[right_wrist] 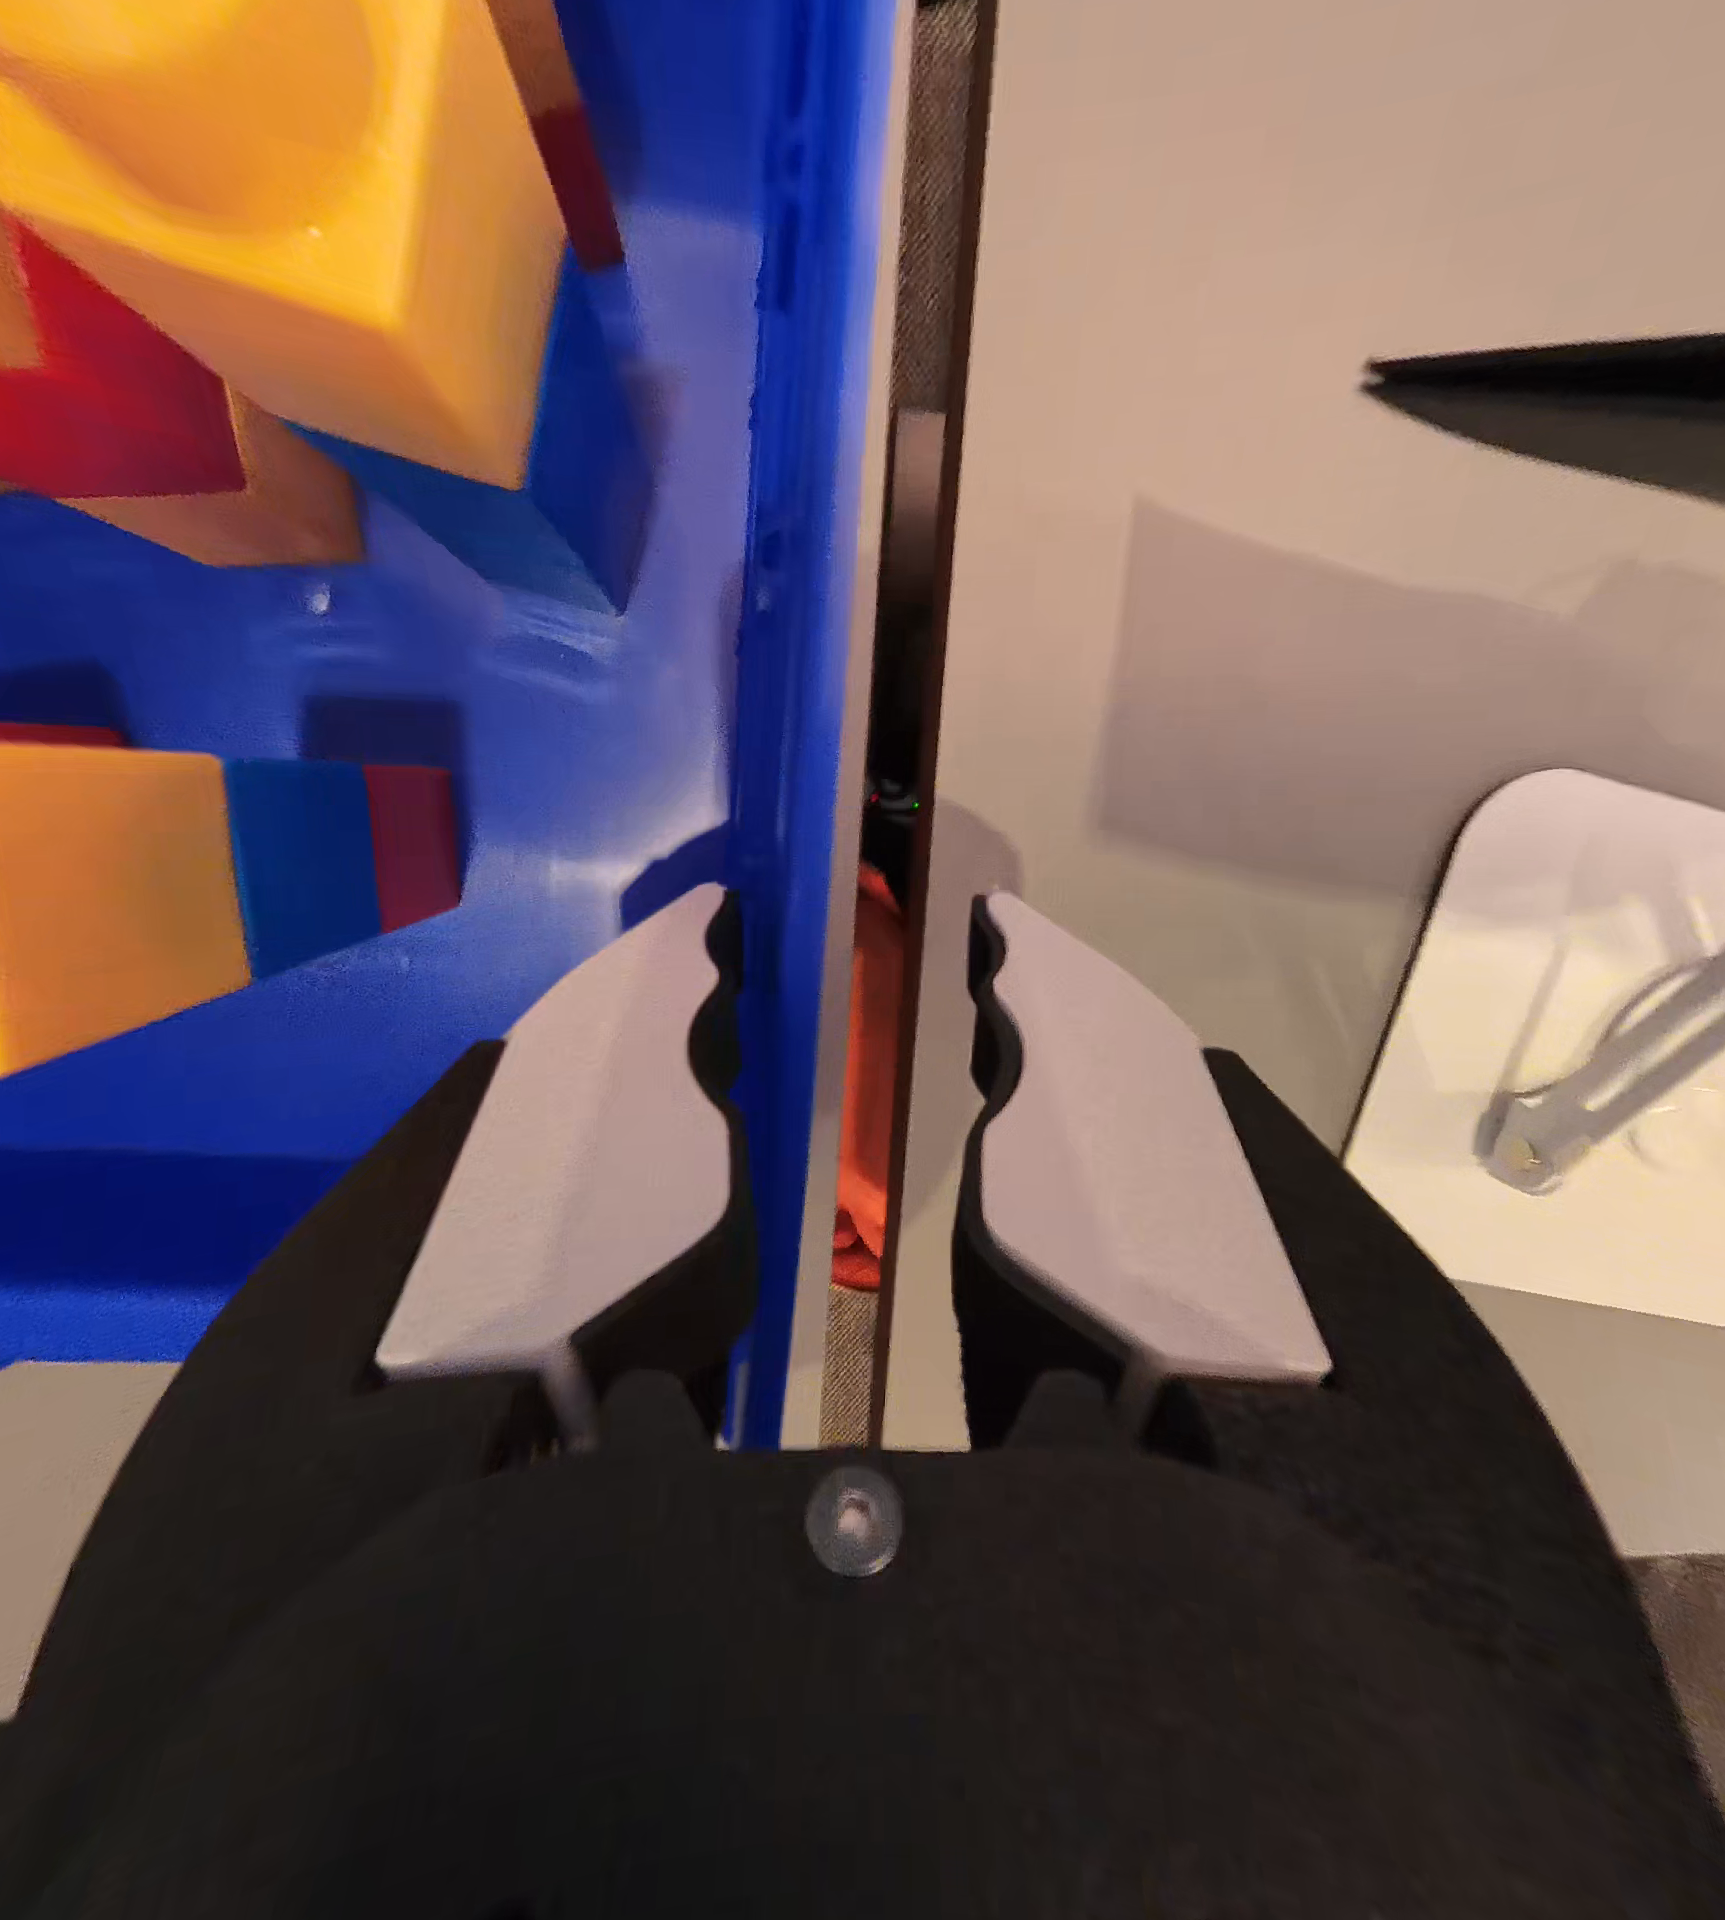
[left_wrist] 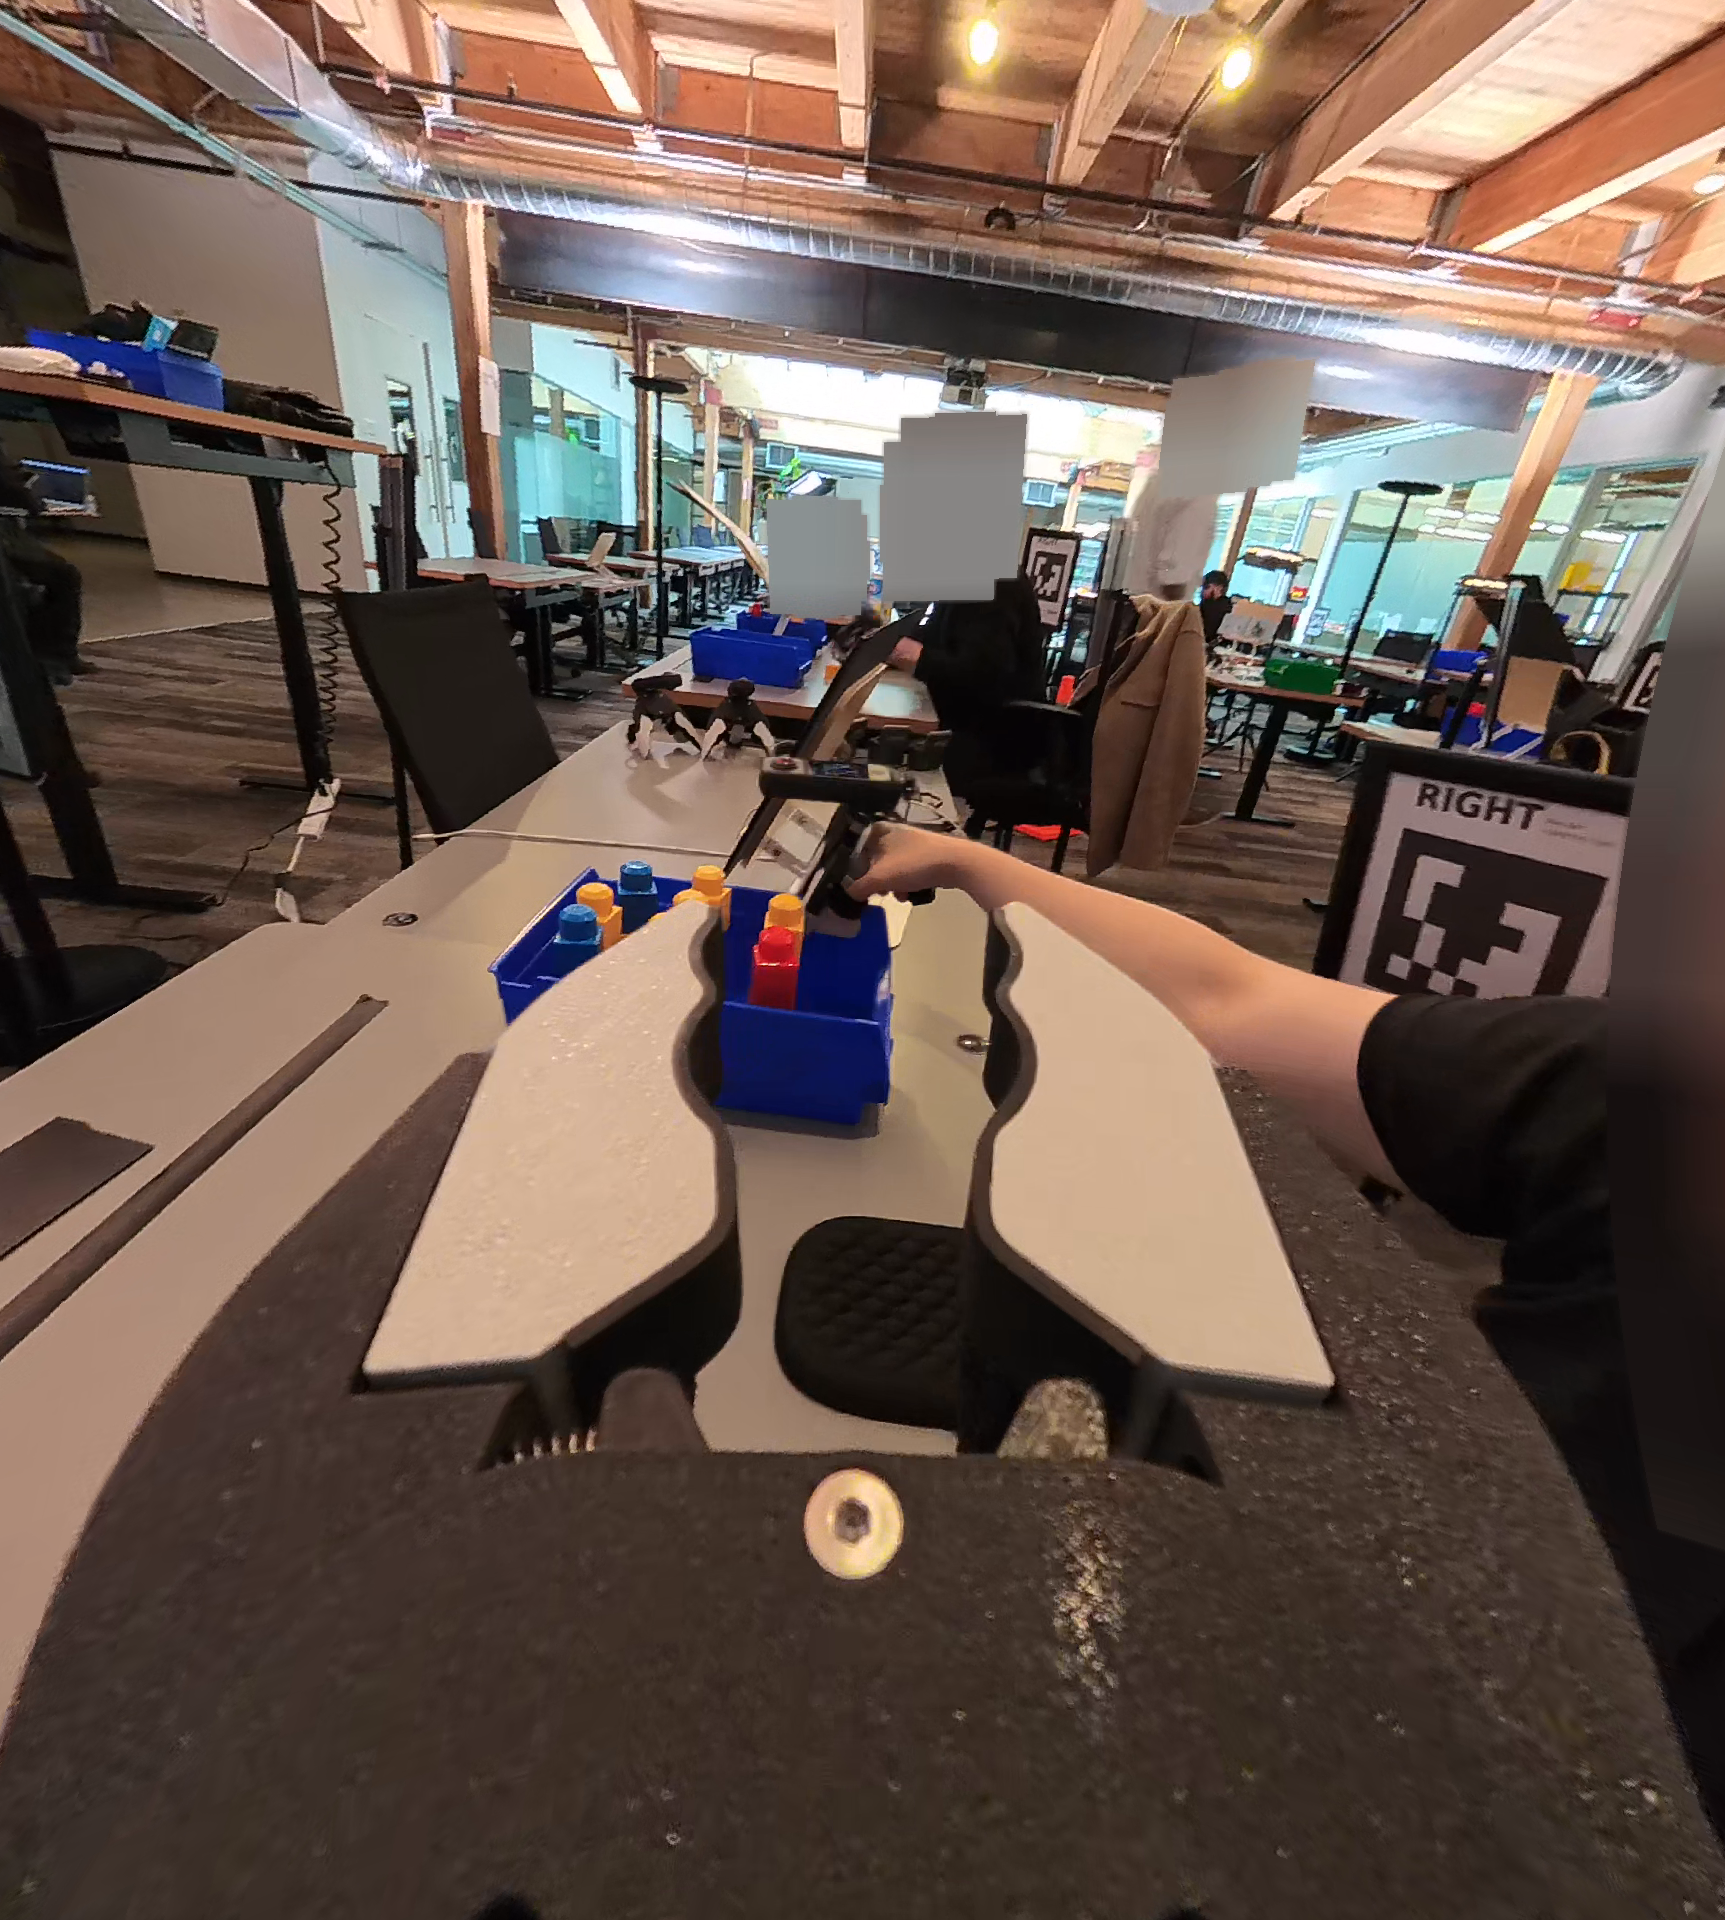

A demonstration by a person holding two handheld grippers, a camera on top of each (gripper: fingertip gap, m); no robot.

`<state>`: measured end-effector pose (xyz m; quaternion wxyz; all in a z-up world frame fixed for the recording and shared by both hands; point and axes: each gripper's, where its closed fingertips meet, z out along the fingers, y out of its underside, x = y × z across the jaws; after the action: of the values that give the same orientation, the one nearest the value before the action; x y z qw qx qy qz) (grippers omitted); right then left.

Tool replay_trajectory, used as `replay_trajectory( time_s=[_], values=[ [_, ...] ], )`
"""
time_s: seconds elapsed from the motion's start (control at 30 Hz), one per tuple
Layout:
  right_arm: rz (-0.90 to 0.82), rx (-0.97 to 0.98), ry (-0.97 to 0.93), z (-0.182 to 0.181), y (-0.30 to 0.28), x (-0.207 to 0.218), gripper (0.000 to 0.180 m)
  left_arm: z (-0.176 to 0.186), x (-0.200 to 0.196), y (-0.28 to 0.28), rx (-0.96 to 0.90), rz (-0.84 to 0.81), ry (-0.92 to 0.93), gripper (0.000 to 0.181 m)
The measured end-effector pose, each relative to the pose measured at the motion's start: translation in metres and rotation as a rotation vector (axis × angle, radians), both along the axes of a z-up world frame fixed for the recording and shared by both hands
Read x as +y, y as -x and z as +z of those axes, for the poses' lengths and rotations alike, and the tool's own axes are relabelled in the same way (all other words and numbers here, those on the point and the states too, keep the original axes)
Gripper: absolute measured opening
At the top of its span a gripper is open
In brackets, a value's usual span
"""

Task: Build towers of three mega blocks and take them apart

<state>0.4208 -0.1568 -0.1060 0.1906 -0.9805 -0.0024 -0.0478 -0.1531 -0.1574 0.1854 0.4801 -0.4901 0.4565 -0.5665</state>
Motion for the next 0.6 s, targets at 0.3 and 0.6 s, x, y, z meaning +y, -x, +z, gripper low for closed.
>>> replay_trajectory(
  time_s=[0.3, 0.6],
  values=[
    [-0.008, 0.170, 0.028, -0.006, 0.022, 0.007, 0.005, -0.045, 0.084, 0.002, 0.274, 0.555, -0.131, 0.046],
    [-0.019, 0.212, 0.032, -0.007, 0.022, 0.009, 0.005, -0.121, 0.158, 0.158, 0.848, 1.435, -0.101, 0.029]
  ],
)
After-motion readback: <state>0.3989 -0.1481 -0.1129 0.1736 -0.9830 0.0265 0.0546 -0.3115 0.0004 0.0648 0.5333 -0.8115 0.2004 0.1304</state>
